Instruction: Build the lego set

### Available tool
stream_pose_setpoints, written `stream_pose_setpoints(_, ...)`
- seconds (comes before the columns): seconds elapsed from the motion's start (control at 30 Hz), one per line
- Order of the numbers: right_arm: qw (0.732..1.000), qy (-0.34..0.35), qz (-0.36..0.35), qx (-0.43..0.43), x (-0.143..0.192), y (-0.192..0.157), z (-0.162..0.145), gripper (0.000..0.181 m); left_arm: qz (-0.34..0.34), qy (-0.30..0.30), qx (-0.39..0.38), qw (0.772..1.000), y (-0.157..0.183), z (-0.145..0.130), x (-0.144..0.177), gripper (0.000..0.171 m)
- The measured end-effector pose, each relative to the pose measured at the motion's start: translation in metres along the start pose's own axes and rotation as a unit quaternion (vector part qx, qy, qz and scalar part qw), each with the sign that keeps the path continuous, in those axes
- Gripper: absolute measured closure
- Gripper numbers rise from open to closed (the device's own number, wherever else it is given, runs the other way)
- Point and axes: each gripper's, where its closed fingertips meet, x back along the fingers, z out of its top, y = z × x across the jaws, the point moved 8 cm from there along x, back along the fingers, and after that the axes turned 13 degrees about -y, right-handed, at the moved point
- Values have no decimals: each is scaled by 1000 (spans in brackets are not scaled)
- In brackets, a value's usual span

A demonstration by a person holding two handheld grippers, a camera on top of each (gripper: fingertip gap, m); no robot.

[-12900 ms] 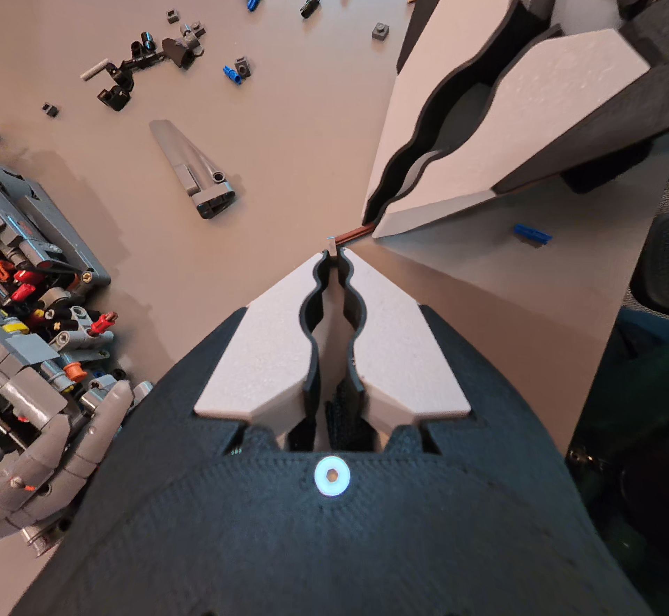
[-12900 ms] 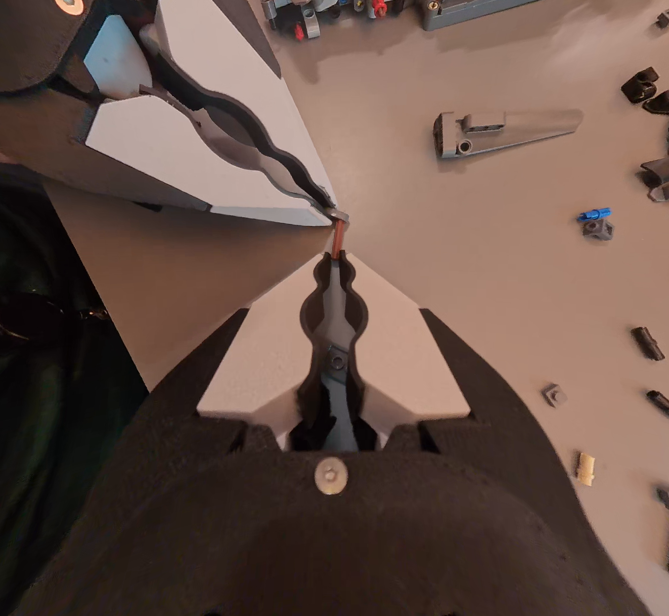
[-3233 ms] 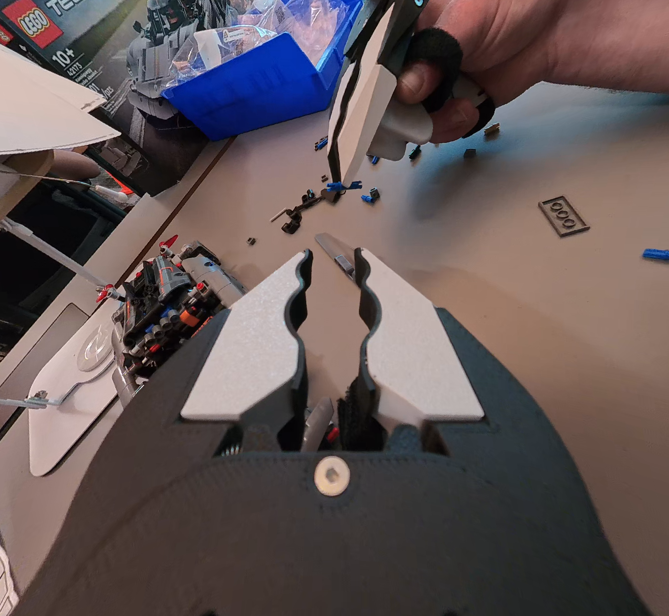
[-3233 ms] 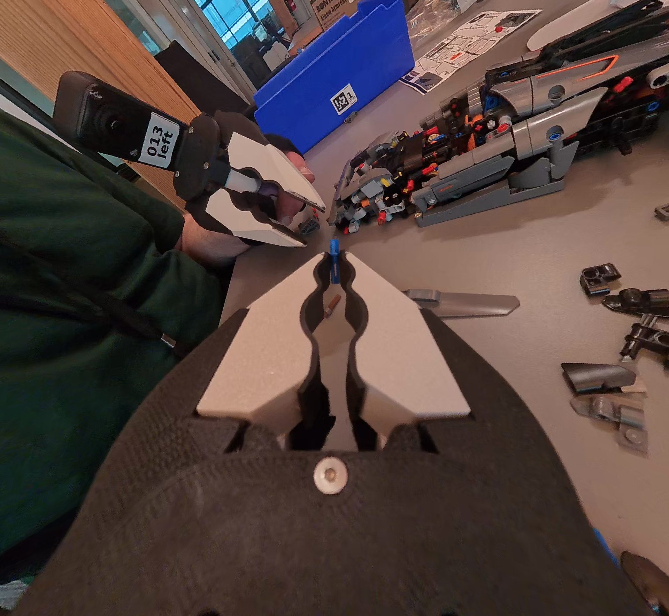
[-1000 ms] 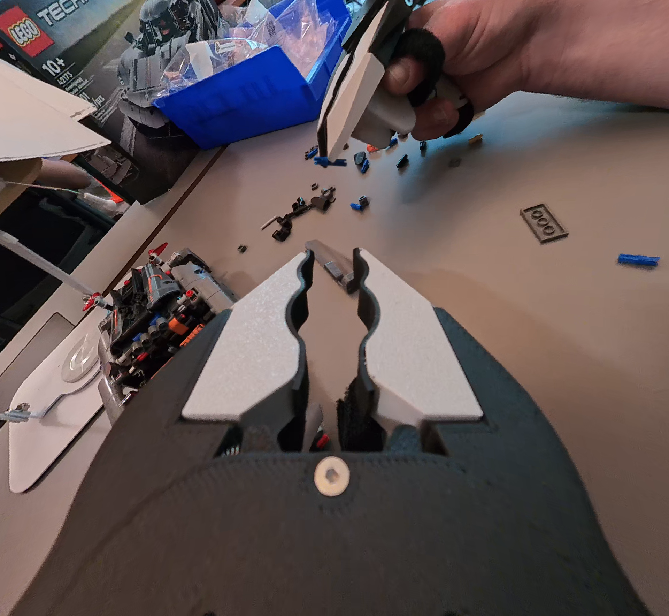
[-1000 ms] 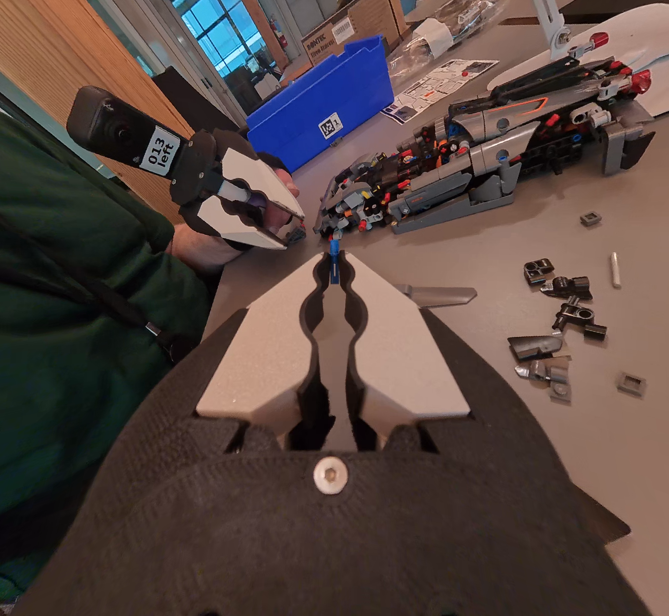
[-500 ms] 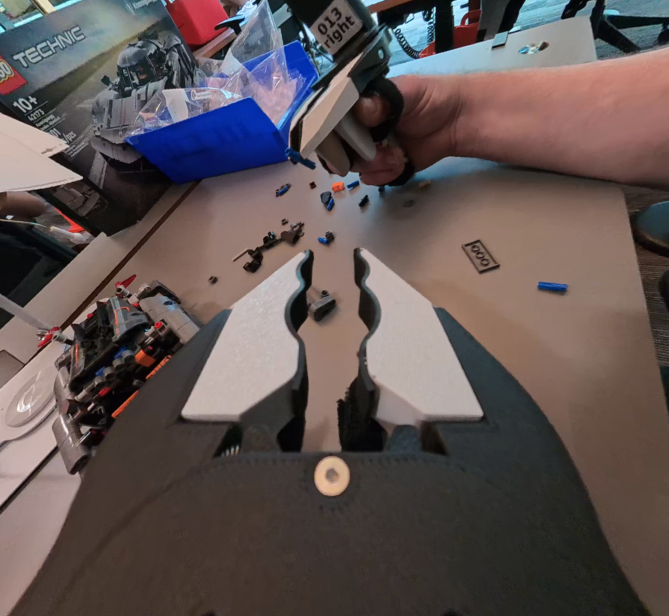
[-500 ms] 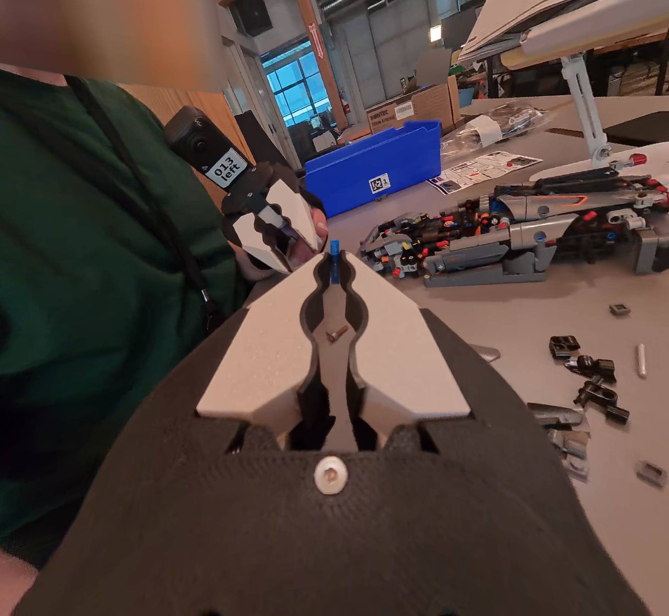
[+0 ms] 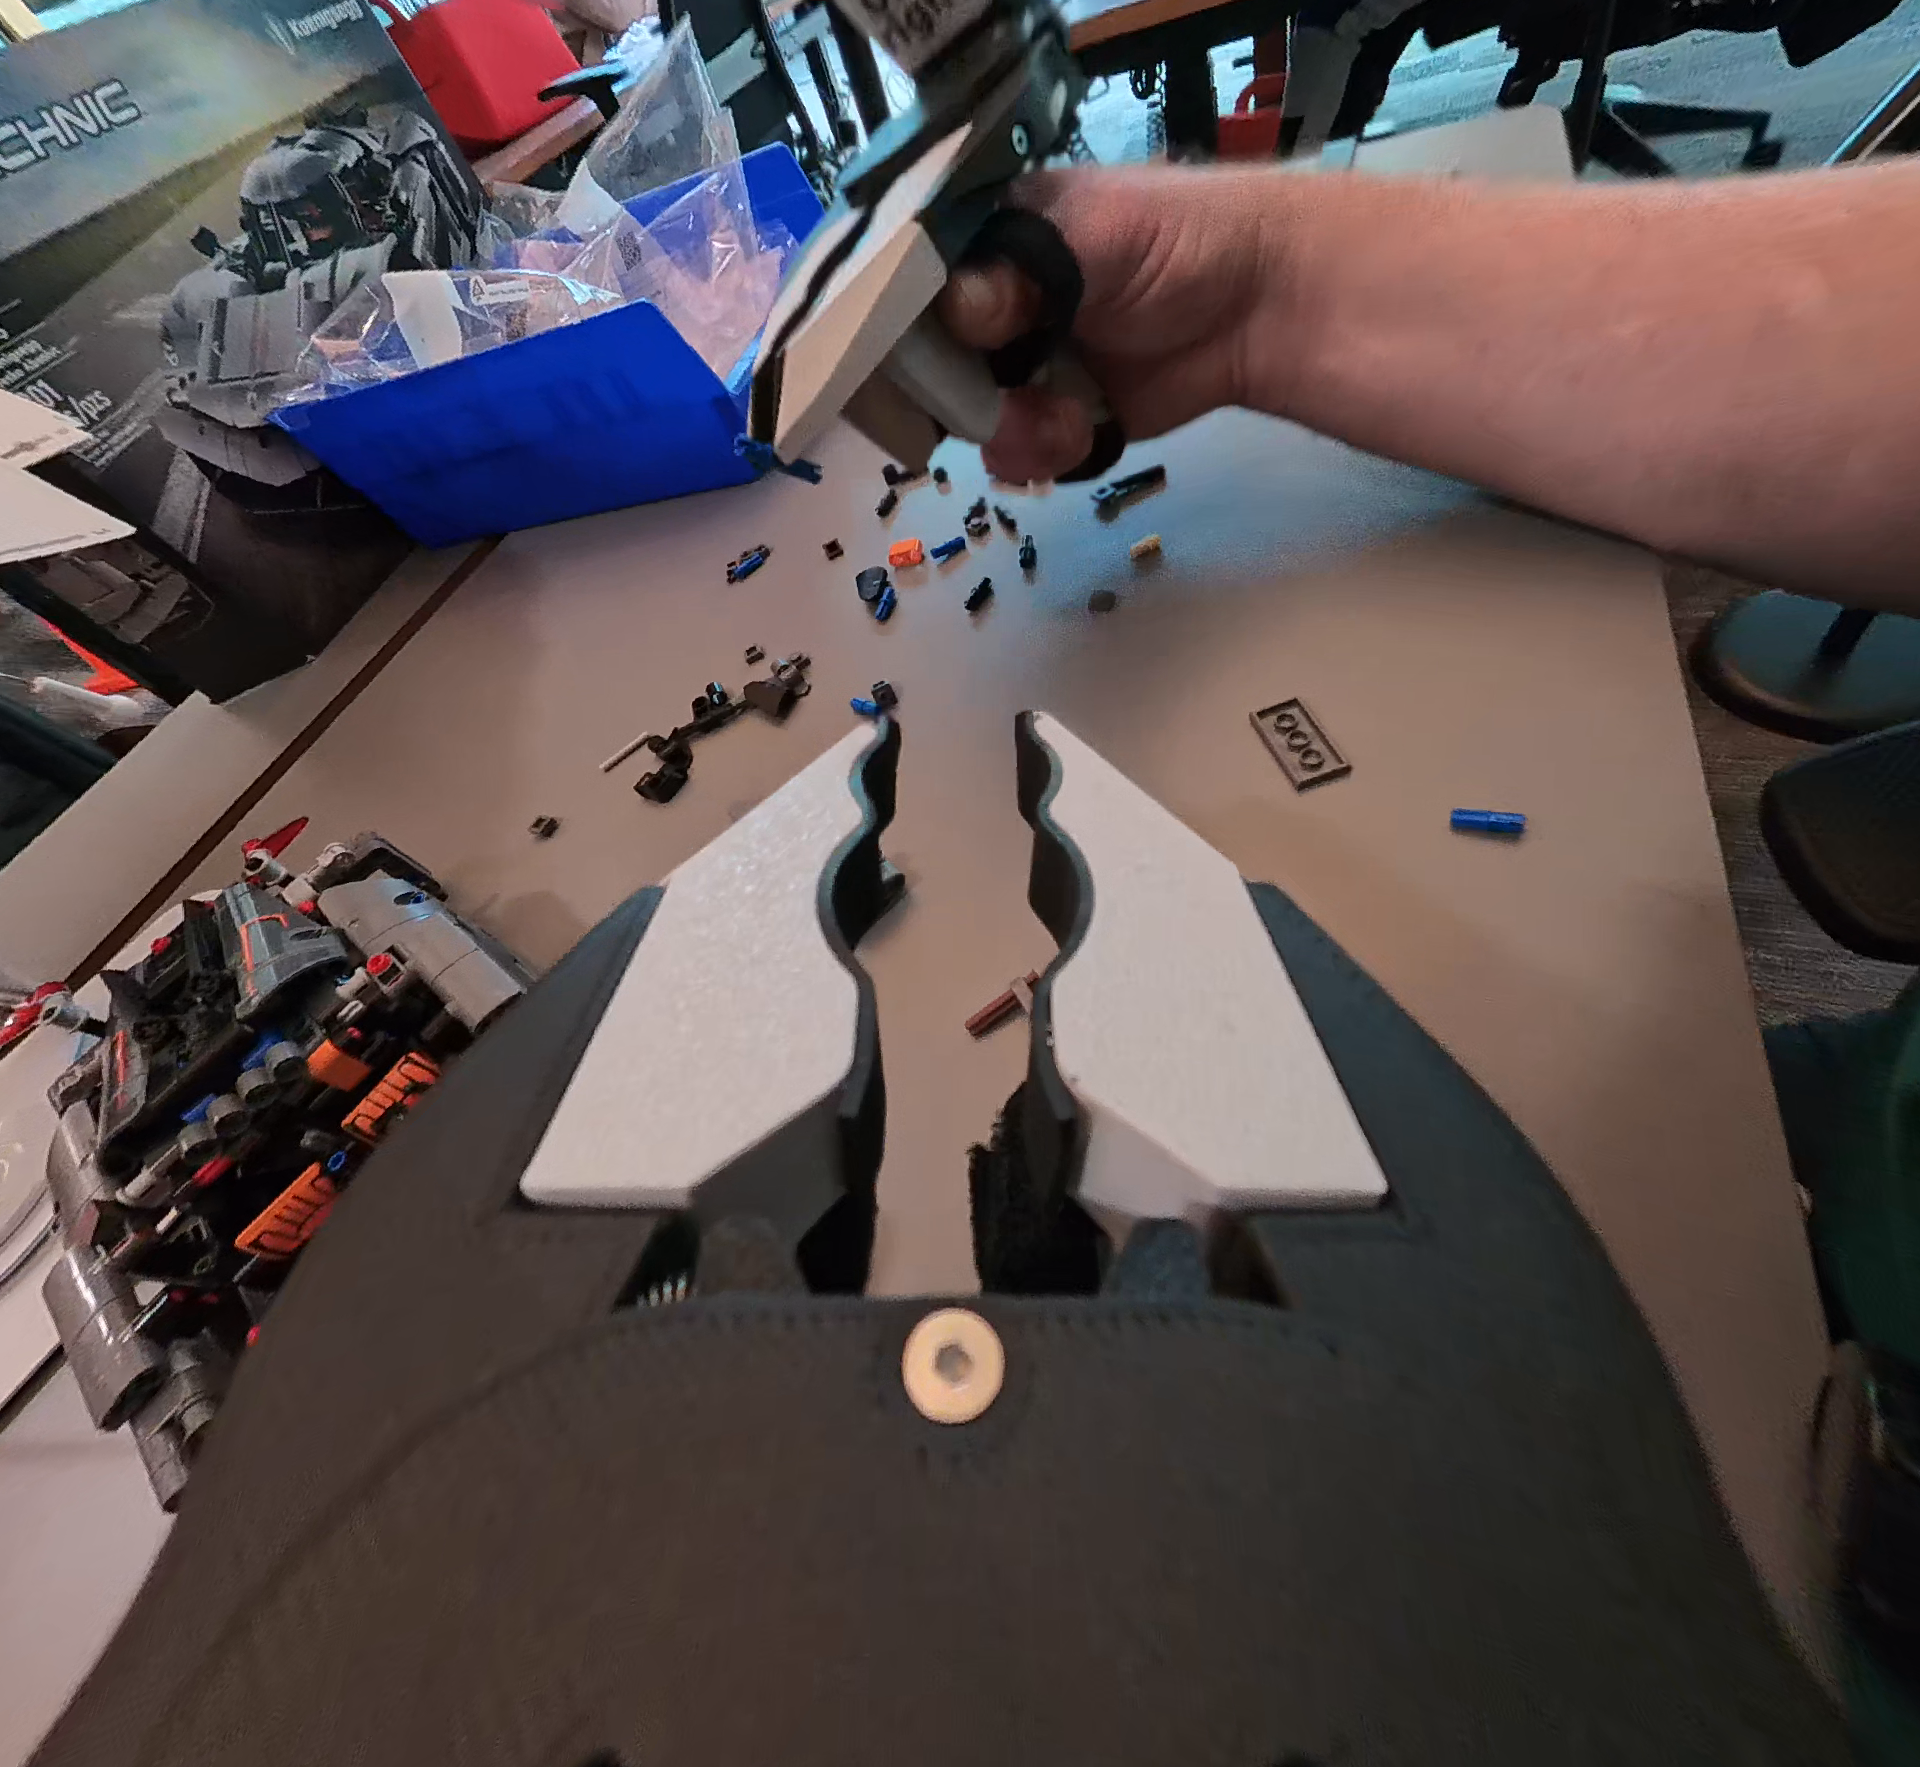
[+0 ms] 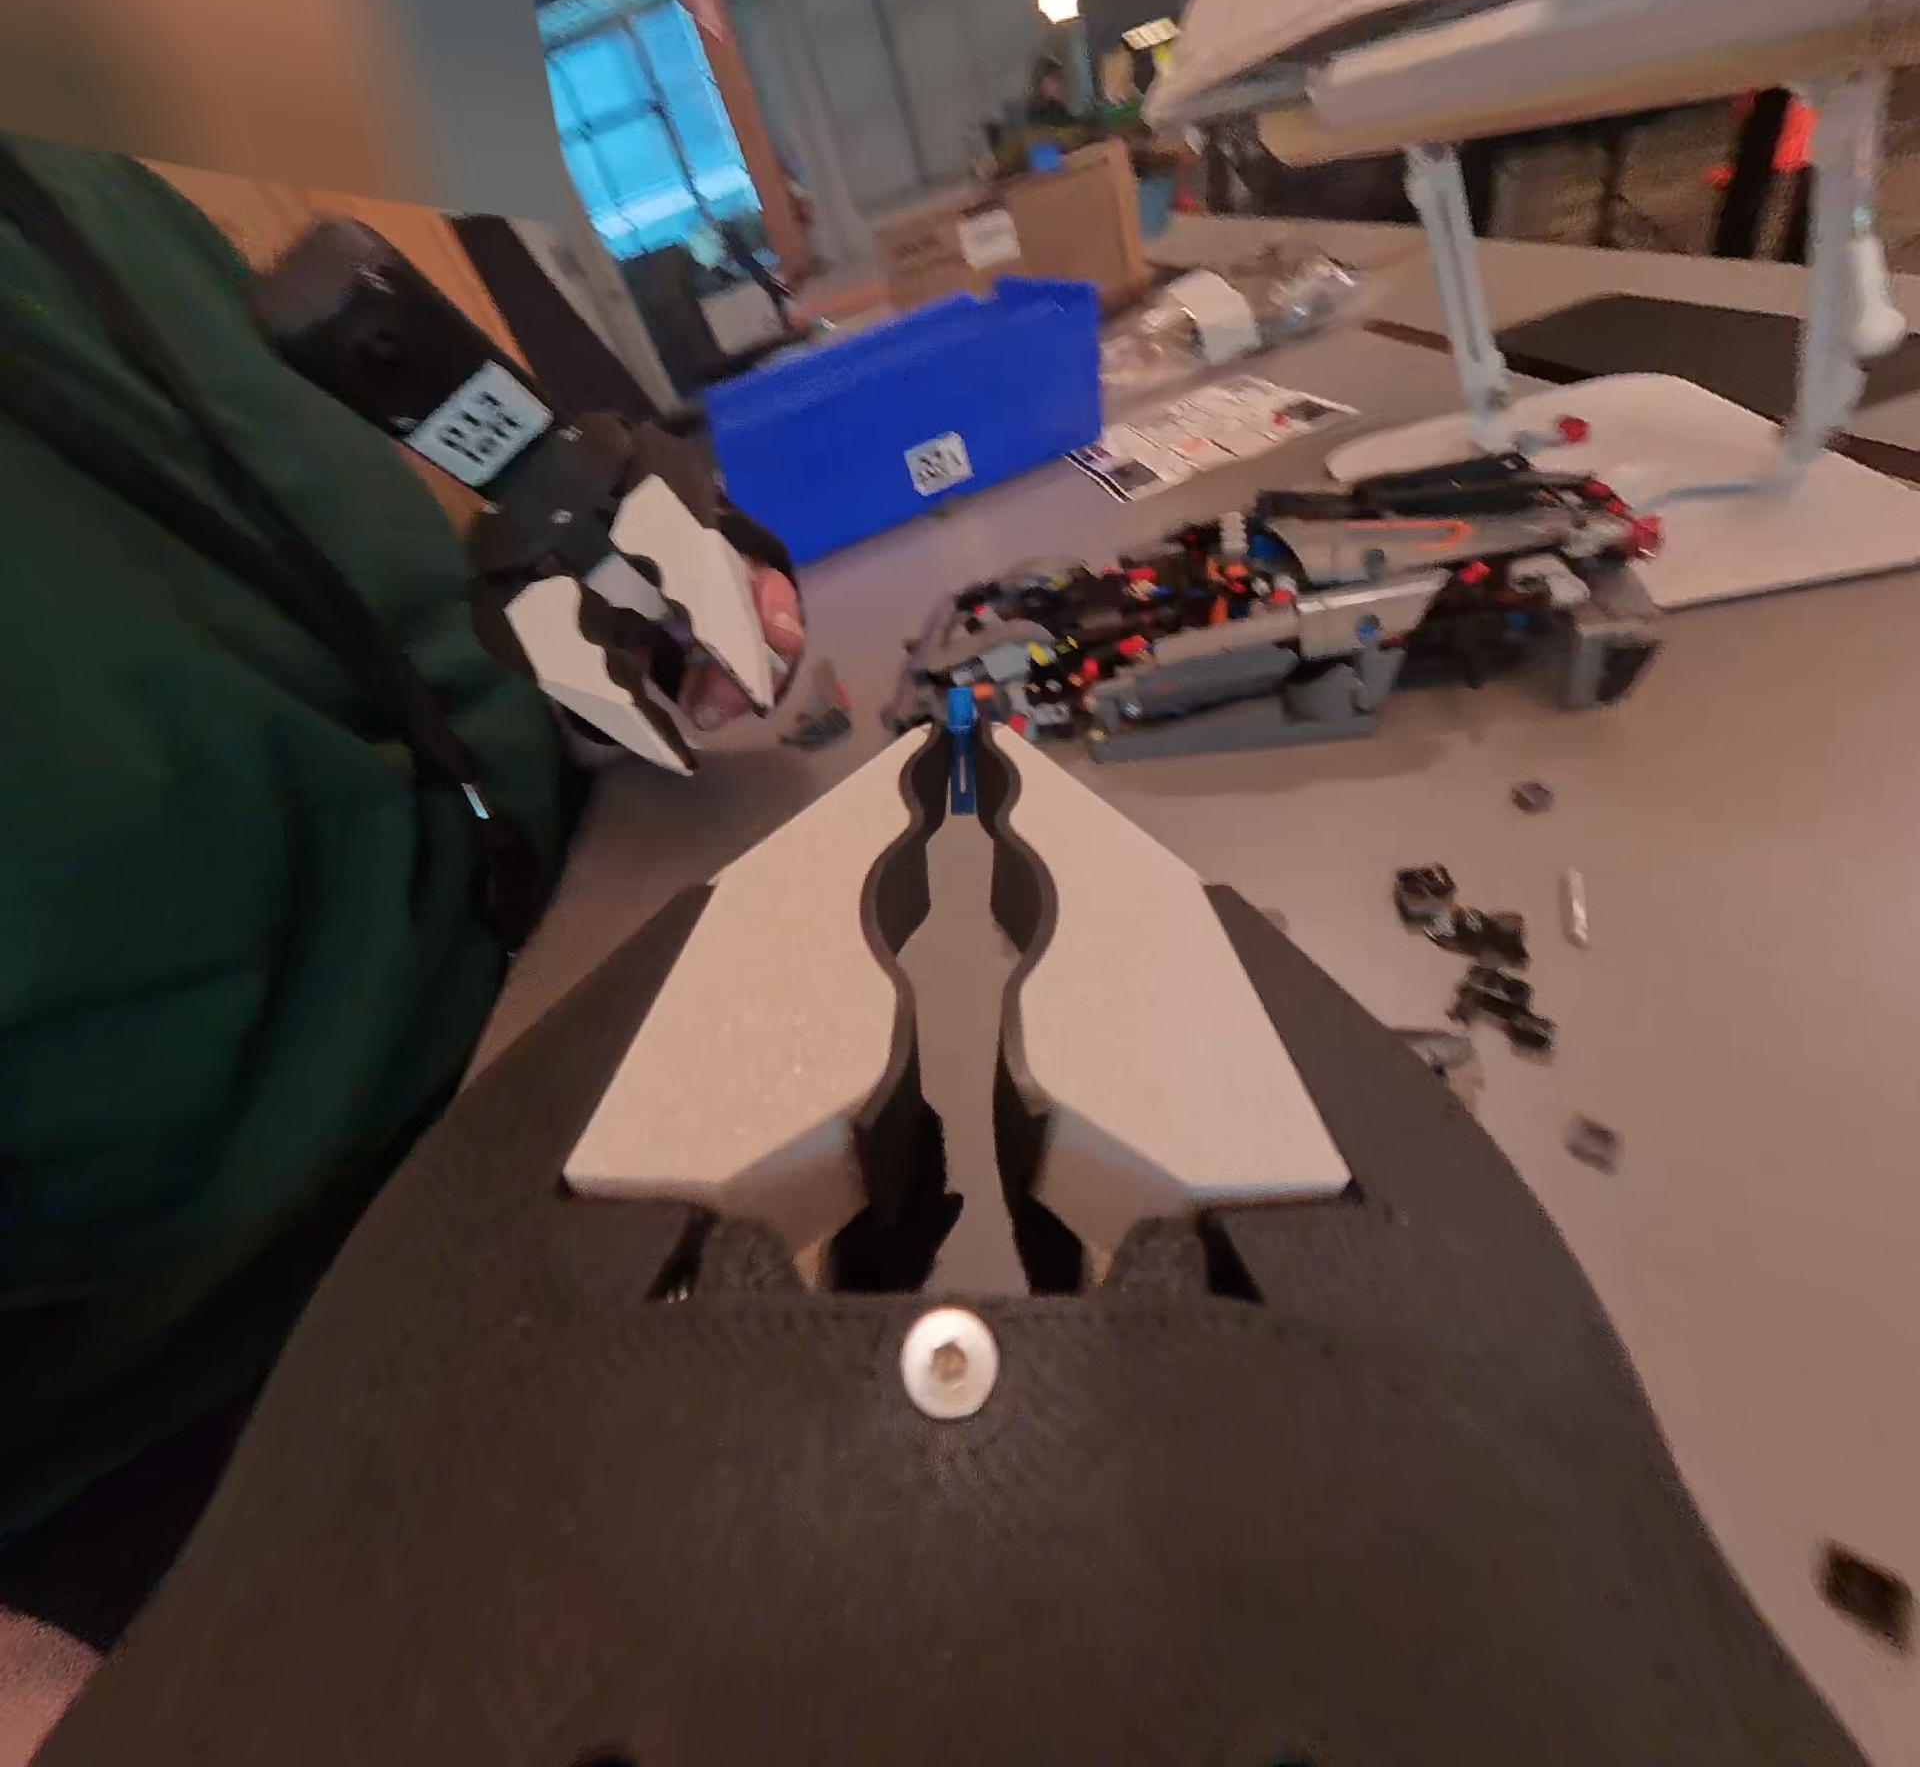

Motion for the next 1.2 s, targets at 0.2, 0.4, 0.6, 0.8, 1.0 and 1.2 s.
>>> stream_pose_setpoints(0.2,973,-191,-123,-35,-2,-8,-23,179,-31,-30,-36,998,12,-4,-11,151)
stream_pose_setpoints(0.4,924,-325,-197,-51,-9,-11,-51,179,-41,-51,-61,996,21,-5,-20,152)
stream_pose_setpoints(0.6,902,-363,-228,-49,-14,-8,-55,165,-43,-59,-56,996,20,-8,-22,153)
stream_pose_setpoints(0.8,894,-358,-267,-38,-25,0,-38,163,-40,-58,-49,996,18,-7,-20,154)
stream_pose_setpoints(1.0,870,-394,-292,-52,-40,23,-43,160,-35,-55,-45,997,16,-8,-17,154)
stream_pose_setpoints(1.2,876,-390,-278,-62,-45,25,-42,174,-36,-47,-43,997,16,-5,-15,154)
